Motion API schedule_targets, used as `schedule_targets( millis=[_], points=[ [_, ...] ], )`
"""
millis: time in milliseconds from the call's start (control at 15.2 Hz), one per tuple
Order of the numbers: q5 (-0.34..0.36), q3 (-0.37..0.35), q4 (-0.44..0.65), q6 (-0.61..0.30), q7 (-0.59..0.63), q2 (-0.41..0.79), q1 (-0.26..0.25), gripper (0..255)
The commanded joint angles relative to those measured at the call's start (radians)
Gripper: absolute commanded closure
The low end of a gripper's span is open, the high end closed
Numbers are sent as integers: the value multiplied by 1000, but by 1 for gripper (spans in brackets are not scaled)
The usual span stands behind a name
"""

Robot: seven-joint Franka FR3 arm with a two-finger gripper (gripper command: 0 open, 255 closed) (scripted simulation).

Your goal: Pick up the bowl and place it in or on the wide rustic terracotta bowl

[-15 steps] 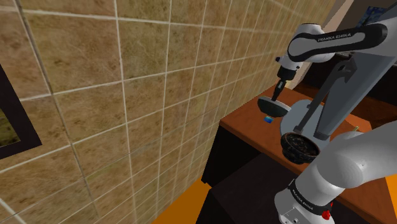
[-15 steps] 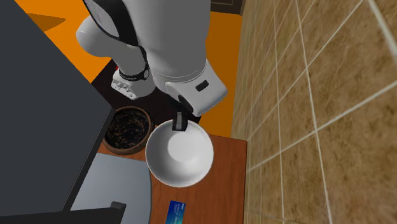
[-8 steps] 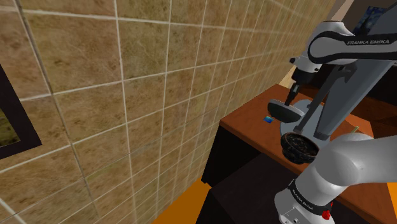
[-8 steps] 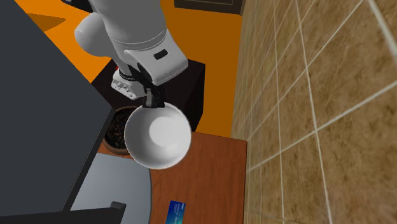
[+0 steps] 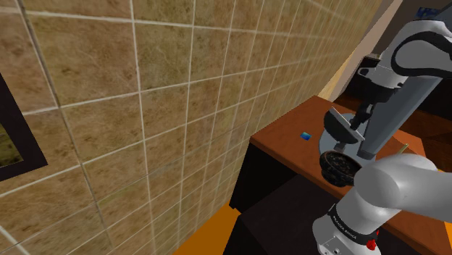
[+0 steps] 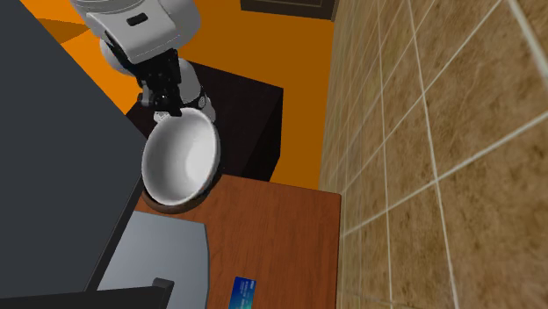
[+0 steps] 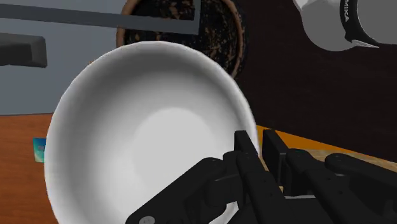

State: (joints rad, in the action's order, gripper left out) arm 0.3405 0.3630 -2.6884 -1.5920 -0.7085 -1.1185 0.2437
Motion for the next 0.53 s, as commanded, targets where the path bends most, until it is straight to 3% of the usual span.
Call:
schedule_targets(
  millis=[0,198,462],
  points=[
    [19,-9,-15,70,-25,-77,33,255],
    [28,-18,-25,175,-67,-192,77,255],
    [48,2,-86,140,-66,-217,90,255]
  ],
)
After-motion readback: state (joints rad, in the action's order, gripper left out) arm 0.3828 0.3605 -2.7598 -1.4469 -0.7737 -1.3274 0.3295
